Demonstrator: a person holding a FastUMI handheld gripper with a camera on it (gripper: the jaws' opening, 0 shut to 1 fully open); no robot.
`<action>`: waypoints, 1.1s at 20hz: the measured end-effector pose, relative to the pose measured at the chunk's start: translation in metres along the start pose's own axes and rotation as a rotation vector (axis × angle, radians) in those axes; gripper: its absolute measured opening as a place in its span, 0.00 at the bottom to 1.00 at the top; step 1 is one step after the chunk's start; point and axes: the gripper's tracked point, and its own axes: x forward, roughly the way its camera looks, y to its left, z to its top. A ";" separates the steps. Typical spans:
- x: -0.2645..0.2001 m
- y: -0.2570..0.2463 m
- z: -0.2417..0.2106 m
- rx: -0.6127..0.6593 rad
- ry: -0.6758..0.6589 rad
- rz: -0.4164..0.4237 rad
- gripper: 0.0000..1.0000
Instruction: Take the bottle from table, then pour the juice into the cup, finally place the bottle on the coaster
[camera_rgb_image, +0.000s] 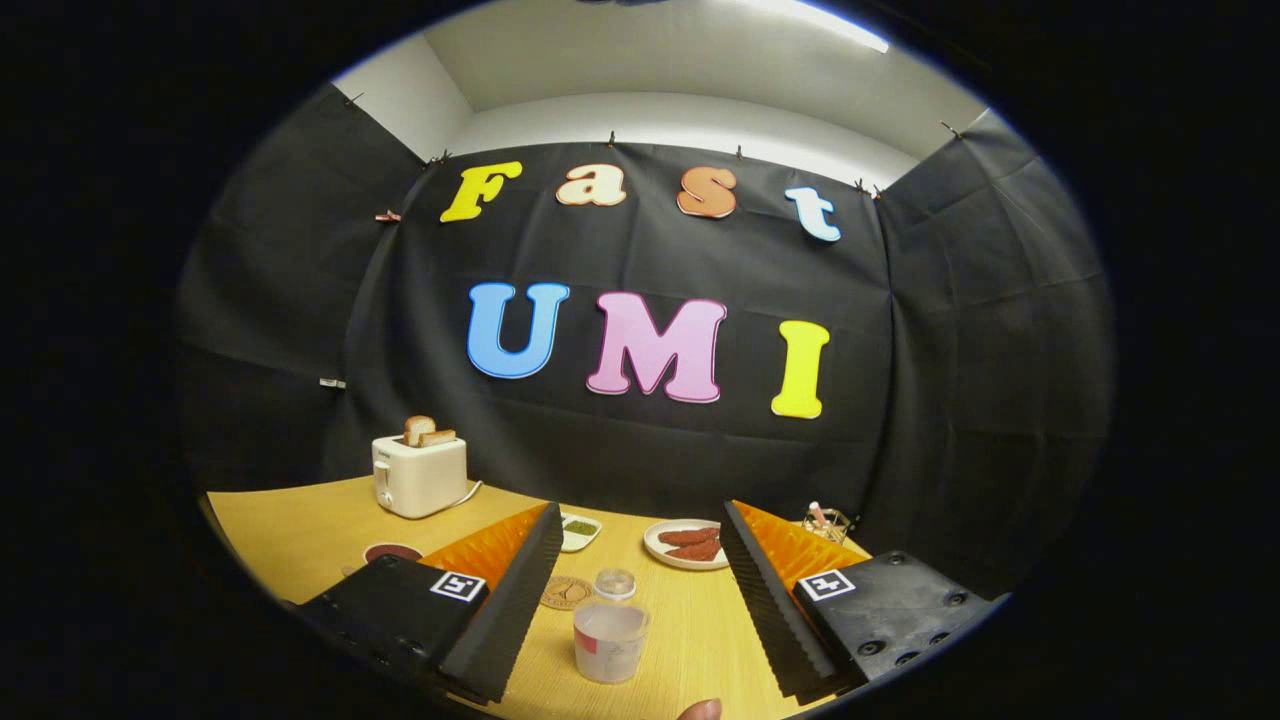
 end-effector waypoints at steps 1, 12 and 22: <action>0.003 0.002 -0.013 -0.001 0.010 0.002 0.97; 0.017 0.008 -0.141 0.041 0.127 -0.028 0.97; 0.040 0.014 -0.162 0.078 0.158 -0.058 0.90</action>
